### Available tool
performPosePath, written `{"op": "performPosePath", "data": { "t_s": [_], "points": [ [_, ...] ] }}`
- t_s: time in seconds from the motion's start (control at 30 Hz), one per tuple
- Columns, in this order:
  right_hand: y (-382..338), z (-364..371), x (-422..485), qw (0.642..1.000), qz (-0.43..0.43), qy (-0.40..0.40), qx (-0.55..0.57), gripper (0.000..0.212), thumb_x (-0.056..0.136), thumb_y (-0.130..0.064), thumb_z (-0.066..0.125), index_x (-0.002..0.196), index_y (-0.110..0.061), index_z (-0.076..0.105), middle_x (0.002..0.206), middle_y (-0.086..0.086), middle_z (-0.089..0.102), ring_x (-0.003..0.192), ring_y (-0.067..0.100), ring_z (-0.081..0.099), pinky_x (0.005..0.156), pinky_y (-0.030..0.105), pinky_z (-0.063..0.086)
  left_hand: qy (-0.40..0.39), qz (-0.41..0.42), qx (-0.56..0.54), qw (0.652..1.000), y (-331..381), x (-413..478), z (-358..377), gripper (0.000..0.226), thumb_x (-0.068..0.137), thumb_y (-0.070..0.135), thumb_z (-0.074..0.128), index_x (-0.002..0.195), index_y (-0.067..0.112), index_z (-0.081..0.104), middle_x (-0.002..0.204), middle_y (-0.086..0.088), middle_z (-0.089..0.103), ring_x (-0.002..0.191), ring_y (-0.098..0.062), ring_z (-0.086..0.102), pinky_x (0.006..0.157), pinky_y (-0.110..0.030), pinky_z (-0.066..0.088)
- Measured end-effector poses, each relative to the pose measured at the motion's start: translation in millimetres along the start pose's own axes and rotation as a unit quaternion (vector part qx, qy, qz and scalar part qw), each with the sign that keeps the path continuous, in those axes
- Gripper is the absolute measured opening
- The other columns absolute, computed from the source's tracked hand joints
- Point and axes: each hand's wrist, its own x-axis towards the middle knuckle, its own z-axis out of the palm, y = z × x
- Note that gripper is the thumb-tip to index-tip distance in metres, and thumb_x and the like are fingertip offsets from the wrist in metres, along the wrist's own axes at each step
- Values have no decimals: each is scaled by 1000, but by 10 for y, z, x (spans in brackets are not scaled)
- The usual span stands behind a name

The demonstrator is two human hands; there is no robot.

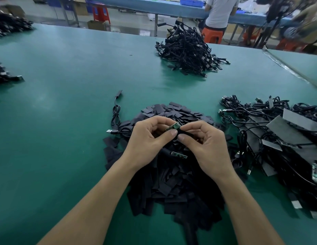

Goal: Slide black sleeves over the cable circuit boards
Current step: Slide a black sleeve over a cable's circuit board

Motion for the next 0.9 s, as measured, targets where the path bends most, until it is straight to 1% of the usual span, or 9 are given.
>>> {"op": "performPosePath", "data": {
  "t_s": [0.07, 0.2, 0.33, 0.4, 0.5, 0.6, 0.7, 0.8, 0.9],
  "points": [
    [3, 5, -13, 1000, -1, -2, -6, 31, 79, -5, 80, 95, -30, 70, 84, -9, 75, 76, 9, 71, 70, 20, 54, -1, -11, -6, 1000, -3, 9, 3, 19, 83, 21, 75, 90, 38, 72, 82, 3, 75, 75, -11, 70, 72, -25, 56],
    [33, 23, -27, 989, -54, 34, -130, 33, 74, -10, 85, 99, -29, 74, 76, -16, 69, 64, 3, 60, 63, 12, 46, 0, -33, -17, 999, -33, 16, 15, 14, 82, 21, 73, 92, 31, 70, 79, 0, 75, 71, -12, 67, 71, -30, 54],
    [38, 14, -21, 971, -109, 44, -207, 30, 75, -13, 85, 103, -21, 77, 86, -16, 68, 73, -1, 61, 69, 8, 44, 1, -42, -29, 999, -45, 12, 8, 14, 85, 17, 73, 94, 26, 67, 78, 1, 75, 69, -10, 66, 69, -25, 53],
    [38, -1, -16, 974, -96, 52, -197, 28, 76, -16, 85, 102, -20, 78, 90, -12, 72, 80, 0, 65, 72, 8, 46, 1, -41, -25, 999, -46, 15, 3, 15, 87, 14, 74, 94, 25, 67, 76, 4, 75, 68, -7, 66, 67, -19, 51],
    [45, -20, -10, 980, -65, 67, -175, 26, 75, -19, 85, 100, -21, 78, 88, -12, 73, 78, 2, 67, 72, 9, 47, 1, -43, -27, 999, -37, 14, 5, 14, 90, 10, 72, 94, 23, 68, 78, 5, 76, 72, -5, 70, 68, -14, 50],
    [43, -27, -4, 984, -45, 75, -155, 25, 74, -19, 86, 98, -22, 78, 84, -15, 73, 74, 0, 68, 69, 9, 48, 1, -43, -22, 999, -28, 11, 6, 12, 93, 11, 69, 95, 23, 69, 82, 2, 77, 79, -9, 73, 71, -16, 52],
    [34, -26, -7, 985, -37, 76, -150, 24, 74, -19, 86, 96, -23, 78, 79, -19, 72, 70, -3, 67, 66, 7, 46, 6, -43, -17, 999, -25, 16, 7, 11, 94, 12, 68, 96, 23, 69, 83, 1, 77, 78, -10, 72, 71, -17, 52],
    [30, -42, -9, 982, -33, 85, -167, 20, 75, -18, 85, 93, -23, 78, 76, -25, 69, 70, -7, 66, 66, 4, 45, 29, -40, -9, 999, -28, 21, 12, 13, 94, 9, 67, 94, 23, 69, 79, 3, 76, 73, -7, 69, 68, -17, 52],
    [51, -118, 10, 966, -23, 106, -234, 18, 77, -21, 84, 94, -20, 79, 75, -27, 64, 71, -11, 63, 68, 0, 42, 75, -37, 28, 996, -53, 29, 0, 17, 94, 13, 66, 92, 30, 69, 78, 9, 74, 72, -4, 66, 72, -20, 53]
  ]
}}
